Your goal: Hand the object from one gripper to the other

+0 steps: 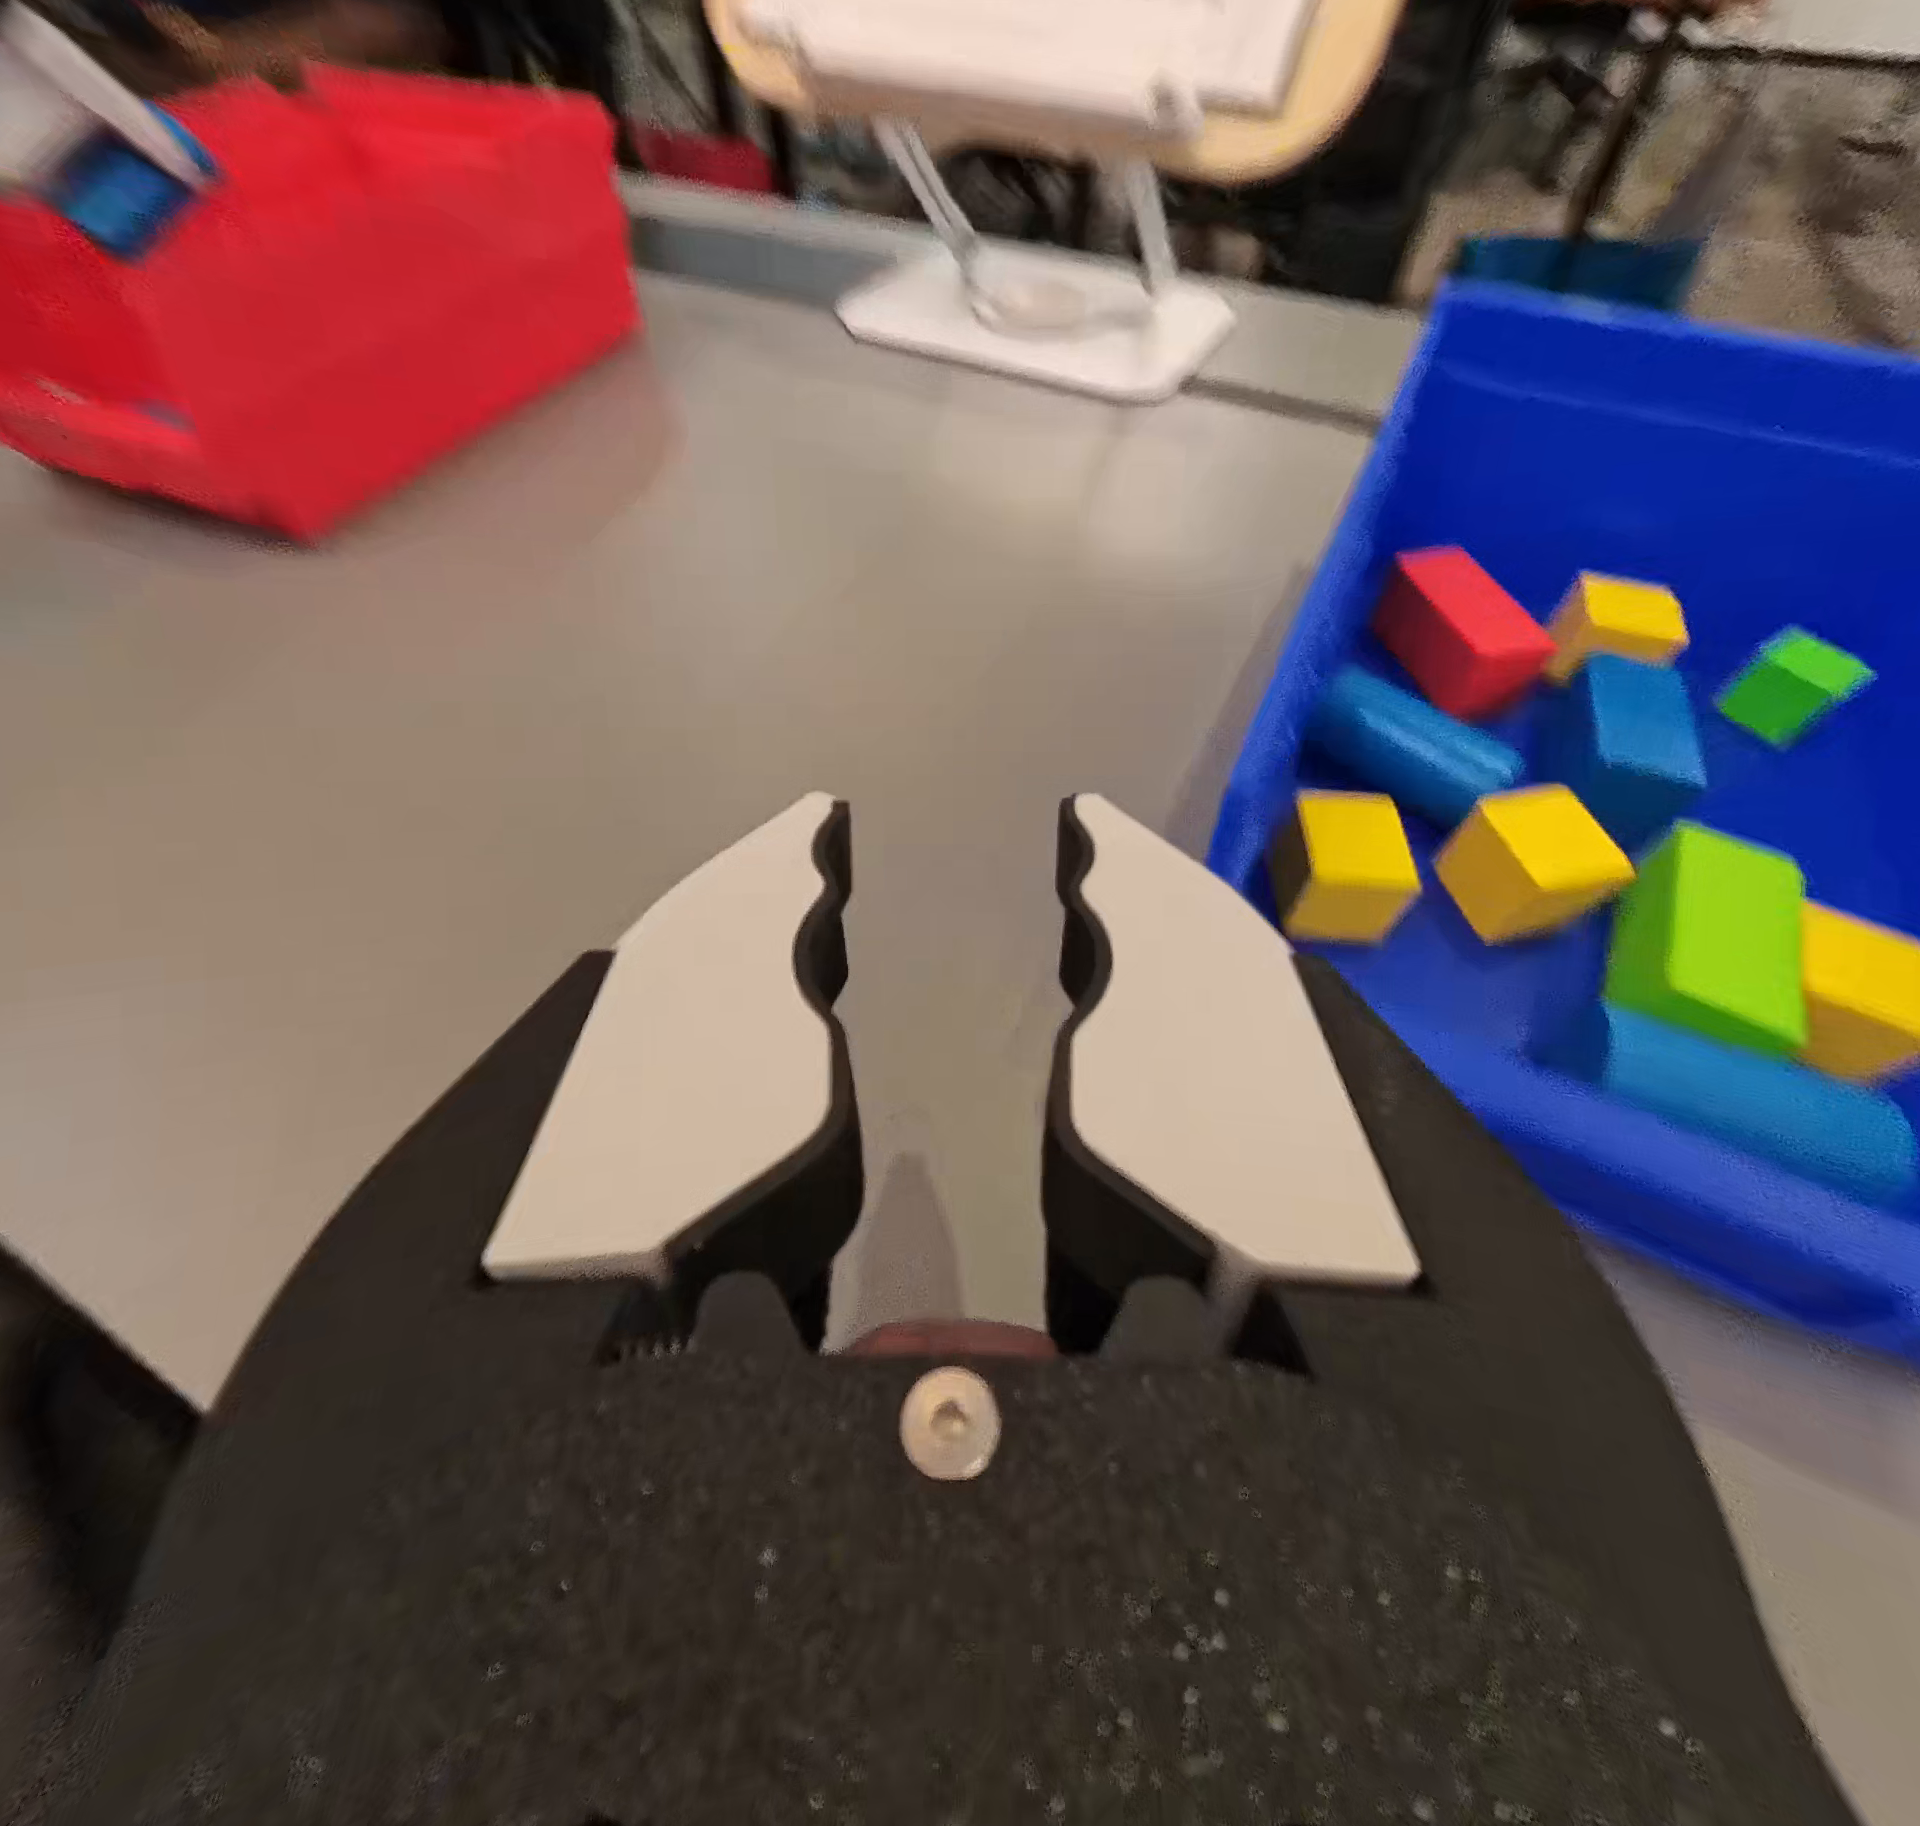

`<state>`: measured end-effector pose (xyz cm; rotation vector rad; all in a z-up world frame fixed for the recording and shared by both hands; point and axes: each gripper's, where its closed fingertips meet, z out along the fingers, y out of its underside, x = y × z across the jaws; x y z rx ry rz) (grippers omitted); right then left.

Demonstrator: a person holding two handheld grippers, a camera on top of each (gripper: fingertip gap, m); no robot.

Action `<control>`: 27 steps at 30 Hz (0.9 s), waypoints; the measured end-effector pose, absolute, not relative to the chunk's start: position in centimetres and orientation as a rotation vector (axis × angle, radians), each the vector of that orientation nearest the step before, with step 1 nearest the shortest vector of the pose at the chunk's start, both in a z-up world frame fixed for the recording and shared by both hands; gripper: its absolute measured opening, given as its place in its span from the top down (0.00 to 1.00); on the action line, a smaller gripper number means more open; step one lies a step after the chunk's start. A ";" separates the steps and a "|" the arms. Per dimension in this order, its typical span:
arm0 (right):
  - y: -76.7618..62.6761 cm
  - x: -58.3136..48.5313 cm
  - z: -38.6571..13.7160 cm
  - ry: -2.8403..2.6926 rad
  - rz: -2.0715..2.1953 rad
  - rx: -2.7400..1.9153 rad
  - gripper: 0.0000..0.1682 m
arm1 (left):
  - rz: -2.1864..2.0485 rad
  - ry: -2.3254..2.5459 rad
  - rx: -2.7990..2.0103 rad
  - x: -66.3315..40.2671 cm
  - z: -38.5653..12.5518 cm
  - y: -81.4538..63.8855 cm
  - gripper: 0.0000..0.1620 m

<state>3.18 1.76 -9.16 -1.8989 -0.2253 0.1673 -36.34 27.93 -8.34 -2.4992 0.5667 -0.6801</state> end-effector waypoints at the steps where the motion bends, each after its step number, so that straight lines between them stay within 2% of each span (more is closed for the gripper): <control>1: 2.3 2.8 -7.7 -0.260 0.221 -1.854 0.77 | -0.824 0.582 -2.416 -34.7 -6.3 27.2 0.81; 3: 3.6 1.6 -5.6 -0.402 0.280 -1.806 0.73 | -1.097 0.601 -2.280 -31.4 -2.9 25.3 0.81; 6: 5.9 -1.6 -3.1 -0.660 0.370 -1.700 0.55 | -1.458 0.606 -2.138 -26.2 0.4 21.8 0.81; 7: 6.8 -2.8 -2.4 -0.720 0.396 -1.659 0.51 | -1.566 0.582 -2.126 -24.7 0.8 20.8 0.81; 12: 10.5 -9.2 0.2 -0.885 0.594 -1.461 0.50 | -1.984 0.464 -2.089 -17.8 0.2 17.1 0.81; 20: 13.3 -15.6 -1.4 -0.895 0.724 -1.383 0.45 | -2.277 0.436 -2.075 -13.8 -1.3 13.9 0.81; 23: 13.6 -16.3 -2.7 -0.940 0.671 -1.405 0.48 | -2.355 0.438 -2.065 -13.3 -1.4 13.1 0.81; 24: 13.6 -16.4 -3.3 -0.979 0.635 -1.412 0.58 | -2.358 0.438 -2.069 -13.2 -1.5 13.0 0.81; 27: 13.2 -16.2 -3.3 -0.996 0.597 -1.387 0.58 | -2.398 0.477 -2.042 -13.1 -1.4 12.4 0.81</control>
